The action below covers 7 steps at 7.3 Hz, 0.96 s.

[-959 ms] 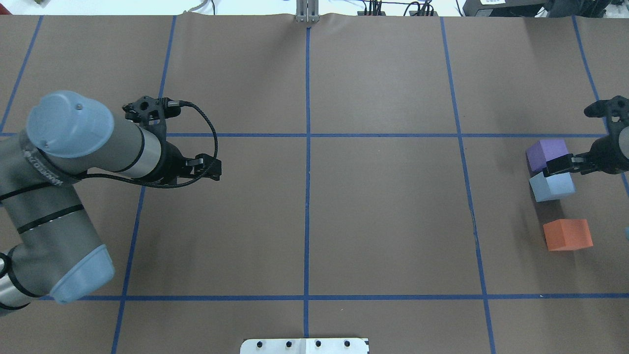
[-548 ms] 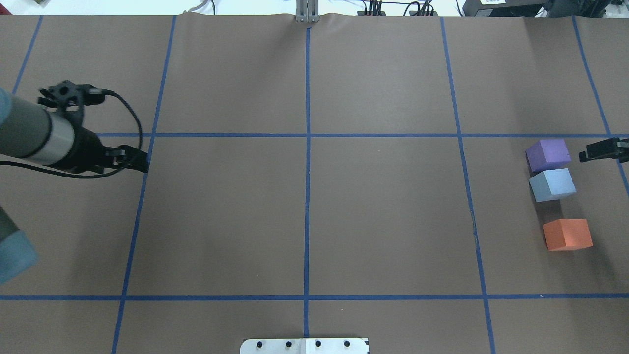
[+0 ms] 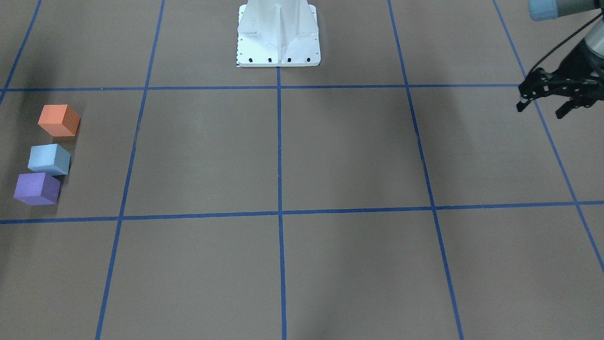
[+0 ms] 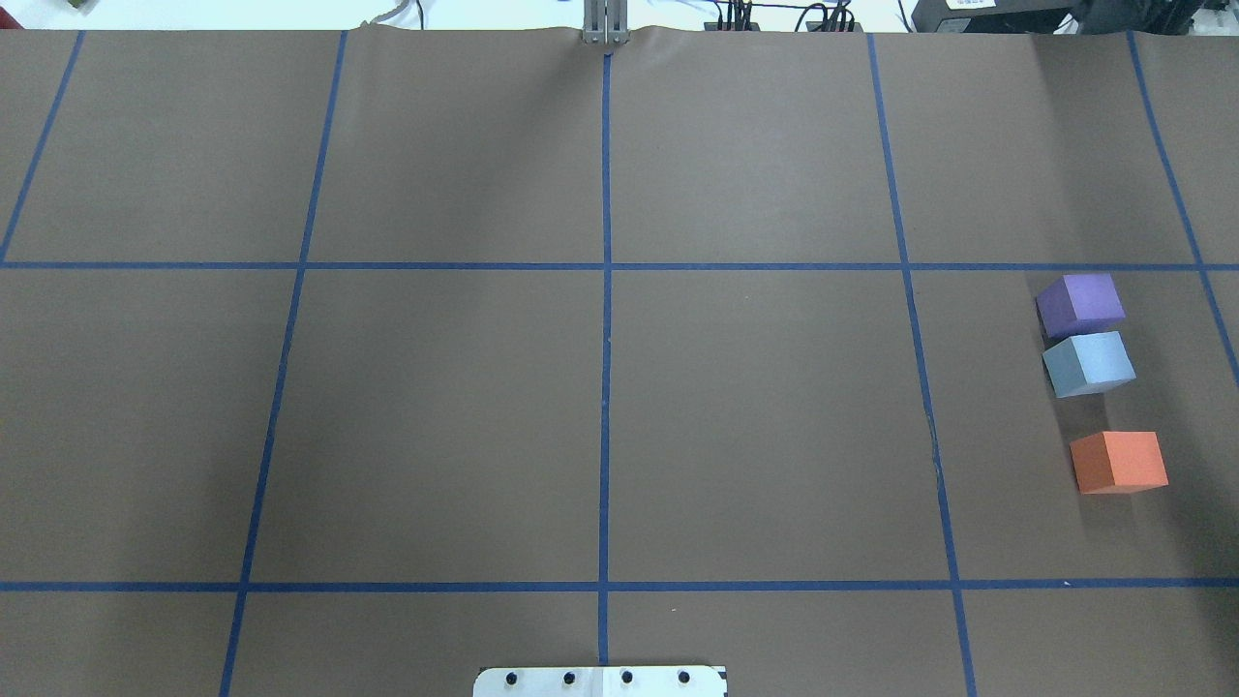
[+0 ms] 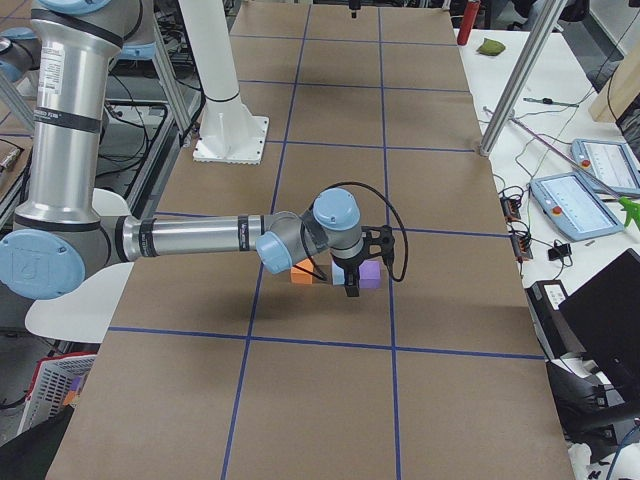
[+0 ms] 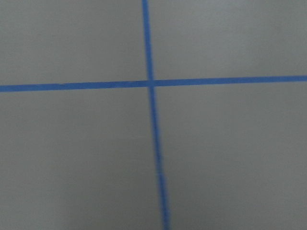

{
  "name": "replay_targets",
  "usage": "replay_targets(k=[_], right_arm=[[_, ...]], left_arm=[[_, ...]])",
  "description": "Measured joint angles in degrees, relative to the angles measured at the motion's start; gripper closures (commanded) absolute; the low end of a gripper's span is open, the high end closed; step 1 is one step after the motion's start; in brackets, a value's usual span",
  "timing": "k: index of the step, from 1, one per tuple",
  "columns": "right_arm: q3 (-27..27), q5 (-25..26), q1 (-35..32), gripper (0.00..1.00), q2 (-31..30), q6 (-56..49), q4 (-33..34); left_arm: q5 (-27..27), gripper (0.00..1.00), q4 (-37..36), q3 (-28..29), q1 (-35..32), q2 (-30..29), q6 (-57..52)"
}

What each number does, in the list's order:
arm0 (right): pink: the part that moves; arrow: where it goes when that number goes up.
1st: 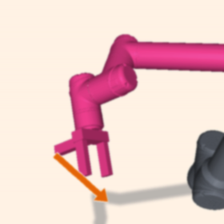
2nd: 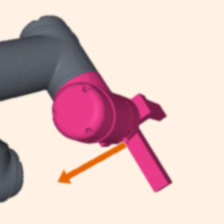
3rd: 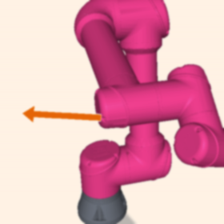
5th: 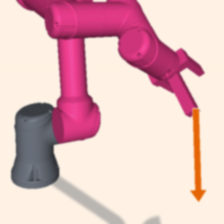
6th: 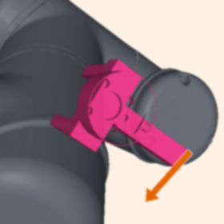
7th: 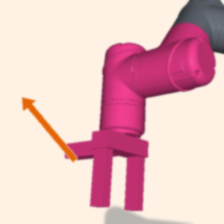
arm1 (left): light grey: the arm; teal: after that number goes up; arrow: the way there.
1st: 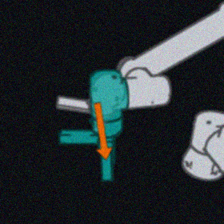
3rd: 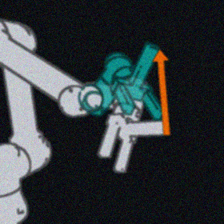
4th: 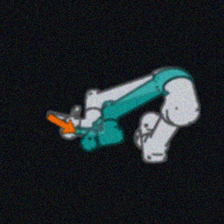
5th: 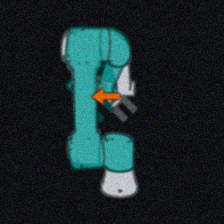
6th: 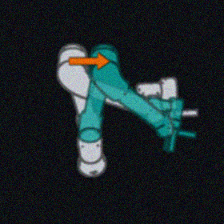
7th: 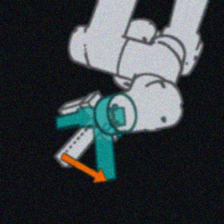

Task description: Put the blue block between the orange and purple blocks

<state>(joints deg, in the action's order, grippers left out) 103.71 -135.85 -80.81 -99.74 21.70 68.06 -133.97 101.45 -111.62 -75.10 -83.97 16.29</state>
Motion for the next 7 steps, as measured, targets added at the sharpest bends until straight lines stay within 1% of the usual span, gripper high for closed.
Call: replay_targets(k=[1,2,3,5,7], right_arm=[[0.15,-0.11,-1.7,0.0,0.55,-5.23,4.26],[0.32,-0.15,-3.18,0.0,1.21,-9.75,8.14],[0.49,-0.14,-4.13,0.0,1.65,-12.84,10.84],[0.73,0.11,-4.8,0.0,2.13,-14.9,12.55],[1.46,1.19,-3.43,0.0,2.2,-15.17,13.01]], left_arm=[[-1.85,0.0,-0.28,4.1,-5.58,0.21,-8.43],[-2.49,0.0,-1.08,7.53,-9.41,0.0,-15.06],[-2.57,0.0,-2.71,10.14,-11.76,-0.59,-19.75],[-2.59,0.0,-9.55,11.97,-13.67,-3.27,-22.79],[-2.87,0.0,-16.06,11.76,-14.27,-5.99,-22.88]])
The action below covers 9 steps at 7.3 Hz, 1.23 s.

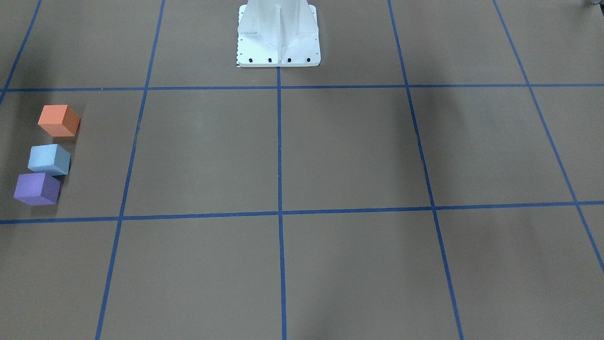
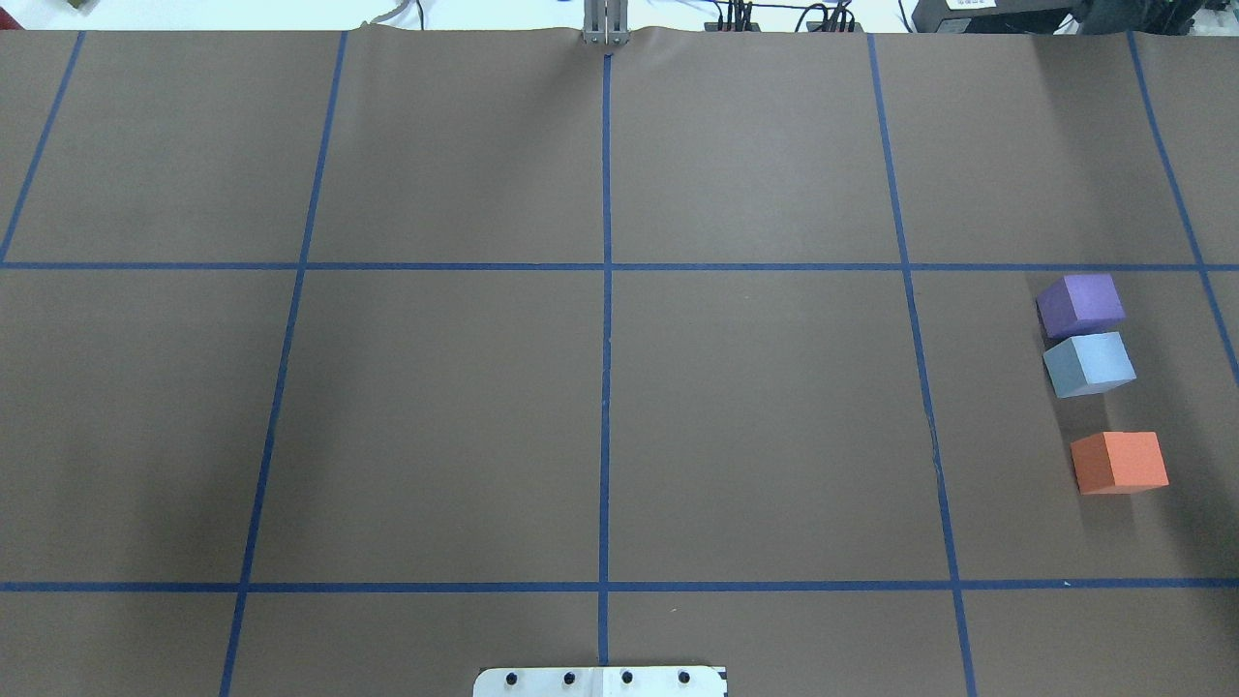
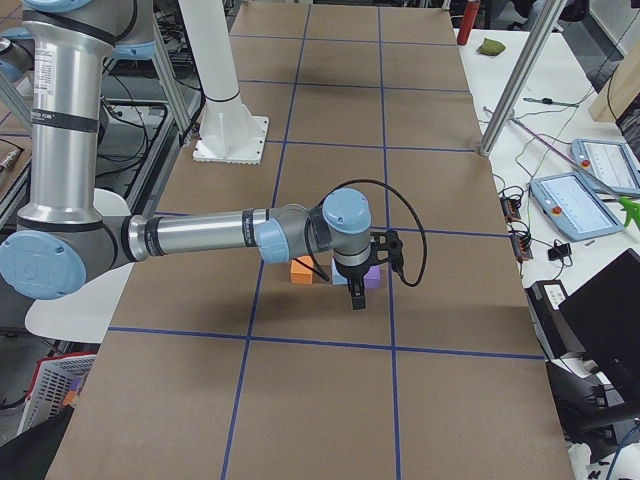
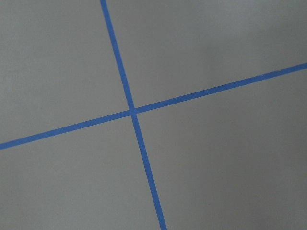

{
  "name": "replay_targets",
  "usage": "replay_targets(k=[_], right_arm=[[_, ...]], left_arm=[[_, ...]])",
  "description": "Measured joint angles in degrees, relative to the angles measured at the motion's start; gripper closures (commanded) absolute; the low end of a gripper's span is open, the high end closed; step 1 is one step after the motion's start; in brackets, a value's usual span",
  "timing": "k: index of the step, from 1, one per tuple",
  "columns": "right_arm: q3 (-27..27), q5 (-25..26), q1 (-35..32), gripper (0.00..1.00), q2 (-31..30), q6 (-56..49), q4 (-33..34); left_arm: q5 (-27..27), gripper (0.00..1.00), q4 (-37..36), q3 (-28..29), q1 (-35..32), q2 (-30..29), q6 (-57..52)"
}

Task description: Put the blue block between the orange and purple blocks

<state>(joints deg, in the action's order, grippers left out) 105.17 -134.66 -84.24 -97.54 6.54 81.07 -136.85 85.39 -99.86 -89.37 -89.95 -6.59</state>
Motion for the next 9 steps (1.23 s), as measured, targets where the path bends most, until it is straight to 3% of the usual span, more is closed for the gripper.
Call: replay_targets(k=[3,9], right_arm=[[1.71,2.36,2.92,0.0,-0.26,-0.11,2.34],[1.85,1.8,3.02,0.0,-0.22,-0.12,2.8]], left_arm=[[-0.43,0.0,-2.02,-0.13,-0.13,-0.08,0.03],[-0.22,0.0,-1.84,0.64,-0.12,0.21,0.85]])
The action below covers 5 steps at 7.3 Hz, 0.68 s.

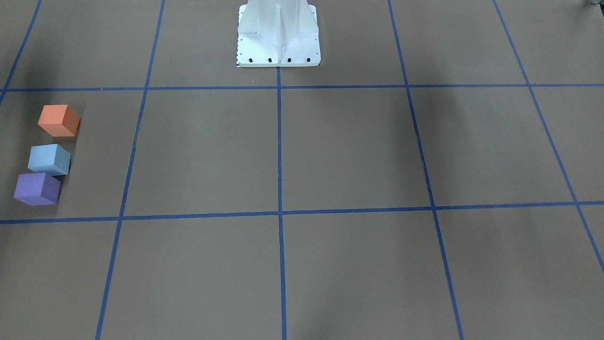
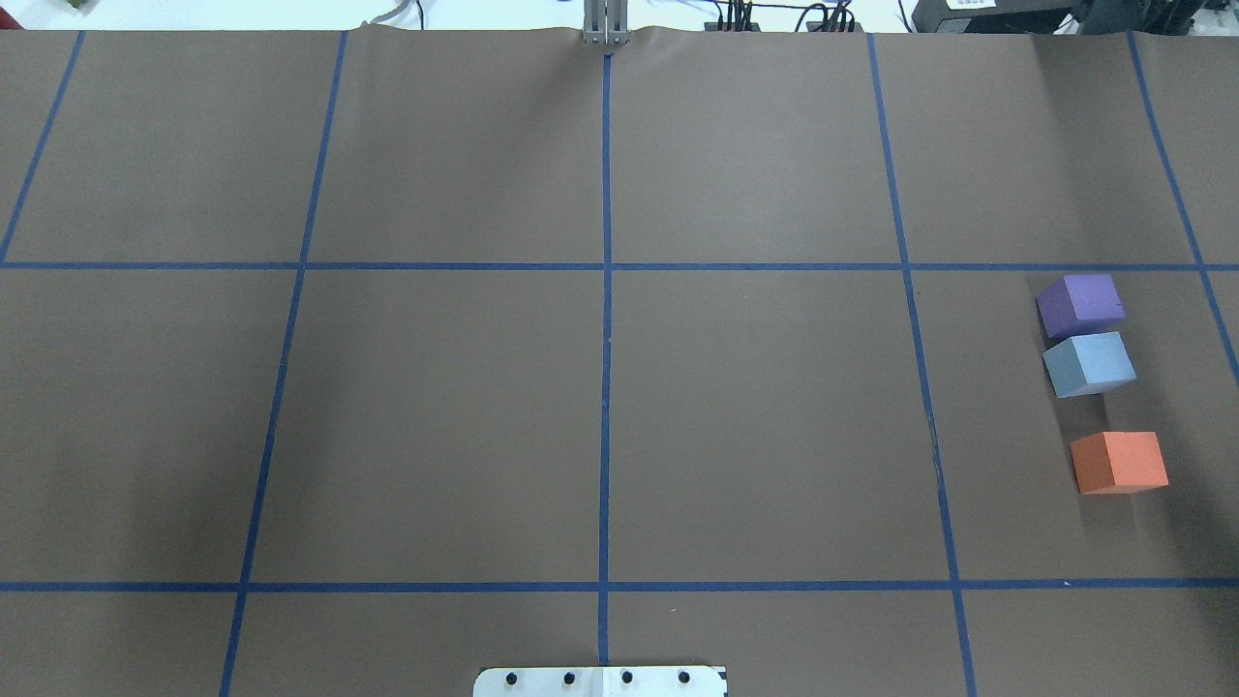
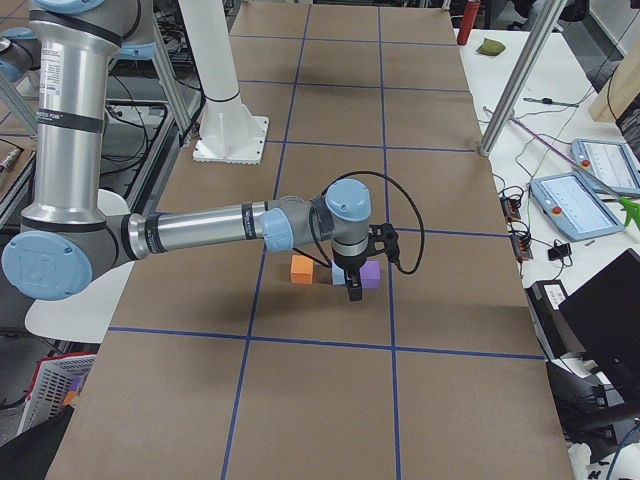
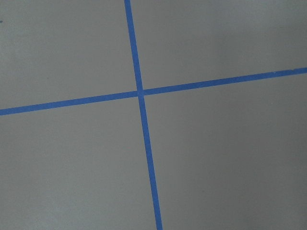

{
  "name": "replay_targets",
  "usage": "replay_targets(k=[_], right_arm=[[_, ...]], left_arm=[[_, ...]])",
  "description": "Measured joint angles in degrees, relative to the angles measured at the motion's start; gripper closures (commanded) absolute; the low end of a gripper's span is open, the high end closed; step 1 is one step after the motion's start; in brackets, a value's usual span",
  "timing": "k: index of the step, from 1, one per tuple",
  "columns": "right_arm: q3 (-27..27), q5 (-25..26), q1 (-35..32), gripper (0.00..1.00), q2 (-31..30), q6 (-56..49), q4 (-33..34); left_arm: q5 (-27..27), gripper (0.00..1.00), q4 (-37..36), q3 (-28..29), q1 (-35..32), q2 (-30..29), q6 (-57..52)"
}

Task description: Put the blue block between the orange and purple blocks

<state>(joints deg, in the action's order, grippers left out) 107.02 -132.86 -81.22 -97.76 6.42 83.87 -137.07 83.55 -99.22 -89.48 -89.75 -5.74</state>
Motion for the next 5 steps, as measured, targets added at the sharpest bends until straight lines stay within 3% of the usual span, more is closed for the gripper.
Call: replay_targets(k=[5], right_arm=[[-0.26,-0.03,0.01,0.0,-0.09,0.02,-0.02]], left_arm=[[0.3,0.0,0.15,-0.12,0.01,-1.55,0.0]])
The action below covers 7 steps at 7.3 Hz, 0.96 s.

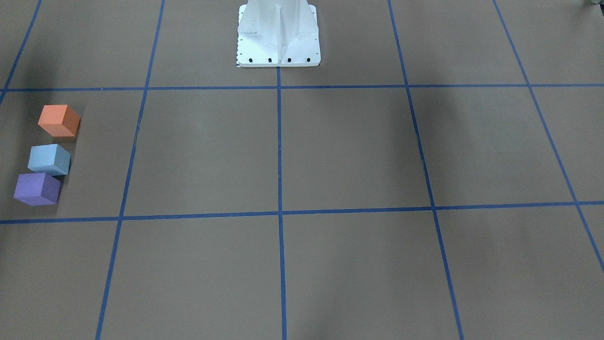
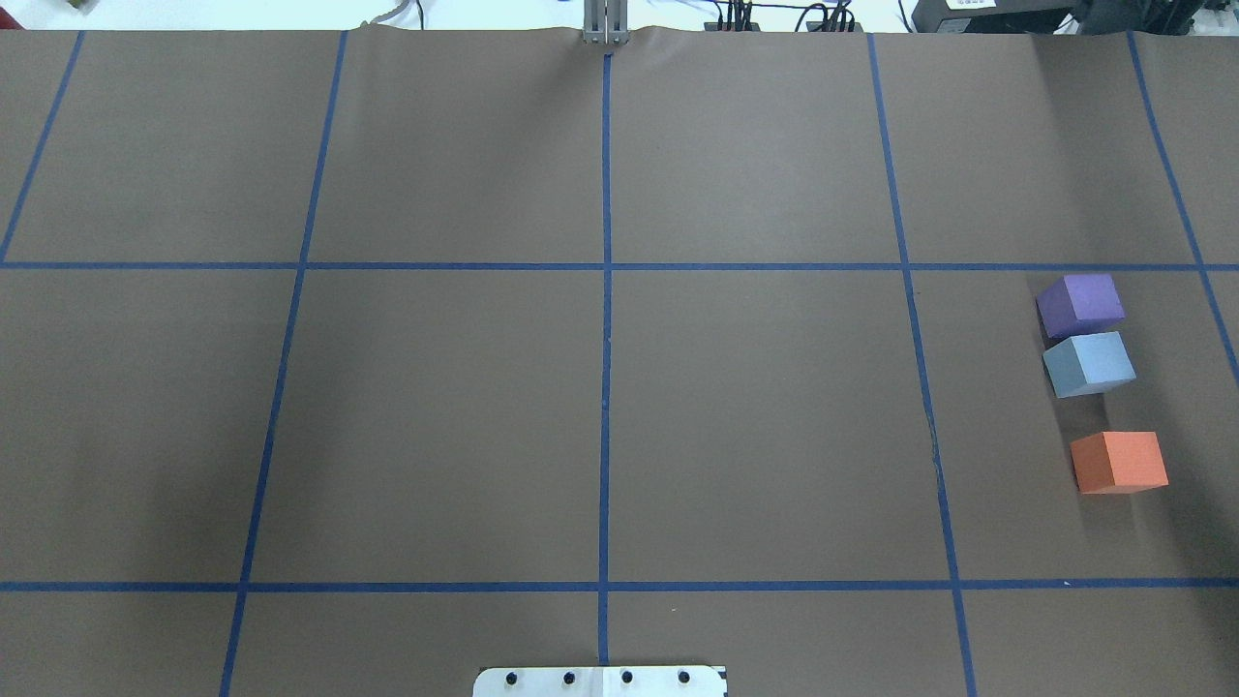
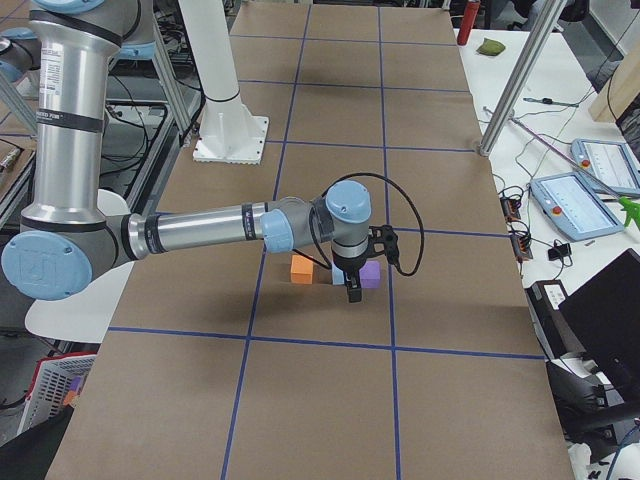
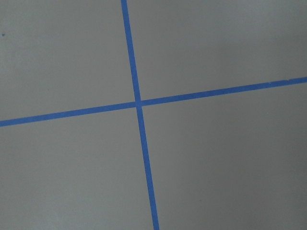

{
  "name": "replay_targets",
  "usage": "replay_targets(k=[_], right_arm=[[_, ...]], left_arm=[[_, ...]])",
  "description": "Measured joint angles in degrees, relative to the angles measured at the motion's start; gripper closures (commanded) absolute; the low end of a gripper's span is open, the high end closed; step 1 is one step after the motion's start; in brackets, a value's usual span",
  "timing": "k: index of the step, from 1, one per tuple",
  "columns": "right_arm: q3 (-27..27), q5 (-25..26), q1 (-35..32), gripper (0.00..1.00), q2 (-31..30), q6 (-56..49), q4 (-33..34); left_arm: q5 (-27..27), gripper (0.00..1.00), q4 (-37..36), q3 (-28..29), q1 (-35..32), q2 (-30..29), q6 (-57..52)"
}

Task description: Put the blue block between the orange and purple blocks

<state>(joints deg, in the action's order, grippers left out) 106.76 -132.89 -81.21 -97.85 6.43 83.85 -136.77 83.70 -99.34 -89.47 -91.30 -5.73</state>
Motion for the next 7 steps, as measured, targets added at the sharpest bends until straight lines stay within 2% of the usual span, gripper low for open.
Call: replay_targets(k=[7], right_arm=[[0.03,0.0,0.06,0.0,0.55,0.08,-0.06]], left_arm=[[-0.07,0.0,0.23,-0.36,0.0,0.52,-0.17]])
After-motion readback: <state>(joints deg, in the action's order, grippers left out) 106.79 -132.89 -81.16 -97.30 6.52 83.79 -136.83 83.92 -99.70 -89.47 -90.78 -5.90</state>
